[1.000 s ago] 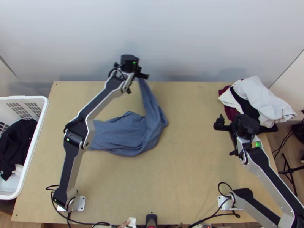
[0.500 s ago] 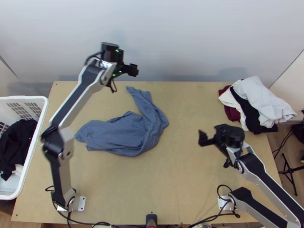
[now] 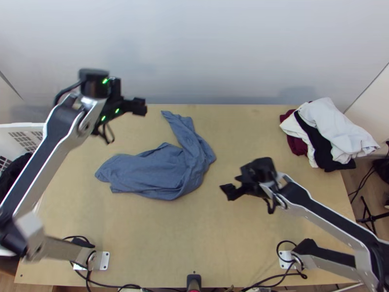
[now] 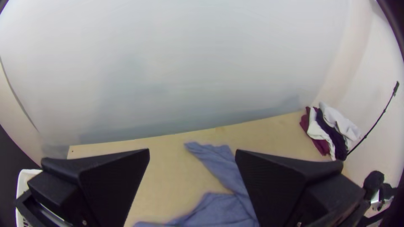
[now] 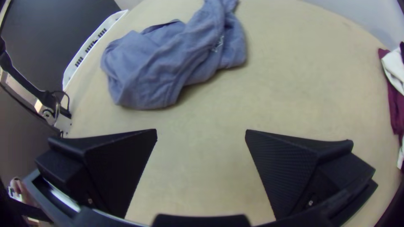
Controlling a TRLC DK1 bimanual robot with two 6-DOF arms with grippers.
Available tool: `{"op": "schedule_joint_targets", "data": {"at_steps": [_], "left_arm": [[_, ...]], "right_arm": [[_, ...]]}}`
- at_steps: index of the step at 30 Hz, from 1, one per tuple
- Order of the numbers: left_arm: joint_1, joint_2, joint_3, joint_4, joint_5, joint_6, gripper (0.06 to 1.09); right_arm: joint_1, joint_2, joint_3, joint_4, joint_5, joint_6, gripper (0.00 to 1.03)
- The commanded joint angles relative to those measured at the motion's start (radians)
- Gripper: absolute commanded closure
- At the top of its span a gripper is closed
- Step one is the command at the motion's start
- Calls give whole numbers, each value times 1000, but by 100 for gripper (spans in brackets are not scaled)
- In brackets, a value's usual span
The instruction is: Fold the t-shirt
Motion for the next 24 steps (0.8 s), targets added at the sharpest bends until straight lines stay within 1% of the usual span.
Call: {"op": "schedule_joint_targets", "data": {"at_steps": [1, 6, 10, 12, 13, 16, 17, 19, 24], "left_arm": [[-4, -269, -292, 20, 2, 33, 10], [-48, -401, -473, 18, -3, 5, 10], [-45, -446, -562, 20, -10, 15, 10], [-39, -460, -578, 18, -12, 30, 10], [-36, -467, -585, 21, -16, 36, 10], [-25, -475, -601, 37, -49, 61, 10], [-17, -475, -605, 41, -58, 67, 10], [-4, -475, -610, 43, -61, 74, 10], [18, -479, -621, 57, -61, 94, 10]], "right_arm": [[96, 198, 144, -1, -81, 30, 5], [138, 290, 209, -1, -86, 31, 6], [167, 360, 248, 7, -84, 24, 6], [174, 397, 264, 24, -74, 25, 6], [181, 419, 275, 25, -54, 24, 6], [185, 469, 305, 27, -15, 16, 7], [185, 483, 316, 27, -11, 14, 7], [185, 500, 331, 27, -3, 10, 12], [184, 544, 359, 25, 17, 2, 12]]}}
